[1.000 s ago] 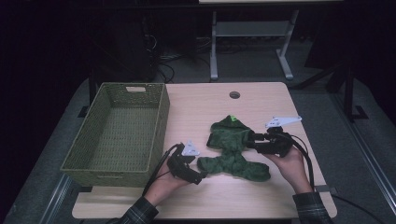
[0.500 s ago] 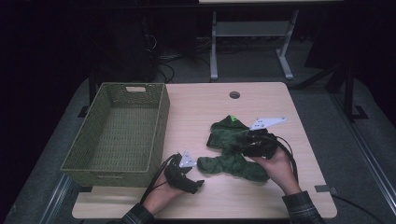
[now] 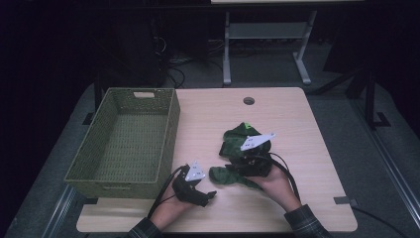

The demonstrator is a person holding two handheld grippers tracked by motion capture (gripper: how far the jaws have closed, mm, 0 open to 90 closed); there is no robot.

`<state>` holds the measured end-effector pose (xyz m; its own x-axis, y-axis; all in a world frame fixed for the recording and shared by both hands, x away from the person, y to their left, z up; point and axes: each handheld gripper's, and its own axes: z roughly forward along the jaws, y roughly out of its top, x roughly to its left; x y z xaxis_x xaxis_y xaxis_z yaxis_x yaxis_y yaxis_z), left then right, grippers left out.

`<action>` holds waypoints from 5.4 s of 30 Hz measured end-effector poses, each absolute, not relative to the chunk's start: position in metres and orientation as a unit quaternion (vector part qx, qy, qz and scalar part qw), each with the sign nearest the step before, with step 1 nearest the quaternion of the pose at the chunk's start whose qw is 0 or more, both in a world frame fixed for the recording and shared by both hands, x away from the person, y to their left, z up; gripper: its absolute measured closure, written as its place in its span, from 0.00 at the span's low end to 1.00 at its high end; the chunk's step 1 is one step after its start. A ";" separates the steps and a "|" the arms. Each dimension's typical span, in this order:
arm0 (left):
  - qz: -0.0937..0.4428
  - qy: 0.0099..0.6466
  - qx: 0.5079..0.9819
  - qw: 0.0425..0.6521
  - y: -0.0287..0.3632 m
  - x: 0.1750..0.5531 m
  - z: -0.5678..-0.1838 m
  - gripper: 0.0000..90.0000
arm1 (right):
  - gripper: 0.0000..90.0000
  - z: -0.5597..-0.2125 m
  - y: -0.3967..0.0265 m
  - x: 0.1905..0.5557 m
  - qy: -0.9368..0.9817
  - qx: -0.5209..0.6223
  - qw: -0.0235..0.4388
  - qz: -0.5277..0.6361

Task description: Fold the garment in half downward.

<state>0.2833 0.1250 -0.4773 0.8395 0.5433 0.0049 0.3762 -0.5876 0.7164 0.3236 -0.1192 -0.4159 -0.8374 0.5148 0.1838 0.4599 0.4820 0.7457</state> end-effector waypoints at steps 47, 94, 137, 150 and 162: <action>0.108 0.263 0.882 0.375 0.125 0.283 -0.478 0.14 | 0.95 -0.435 -0.080 0.300 0.886 0.214 0.020 0.411; 0.108 0.261 0.883 0.376 0.123 0.284 -0.478 0.14 | 0.94 -0.414 -0.205 0.298 0.832 0.343 0.108 0.422; 0.108 0.259 0.884 0.374 0.123 0.284 -0.478 0.14 | 0.61 -0.435 -0.262 0.289 0.823 0.384 0.104 0.405; 0.108 0.259 0.884 0.374 0.123 0.284 -0.478 0.14 | 0.47 -0.452 -0.287 0.259 0.839 0.357 0.088 0.401; 0.107 0.259 0.884 0.374 0.123 0.284 -0.478 0.14 | 0.63 -0.463 -0.284 0.246 0.857 0.340 0.055 0.384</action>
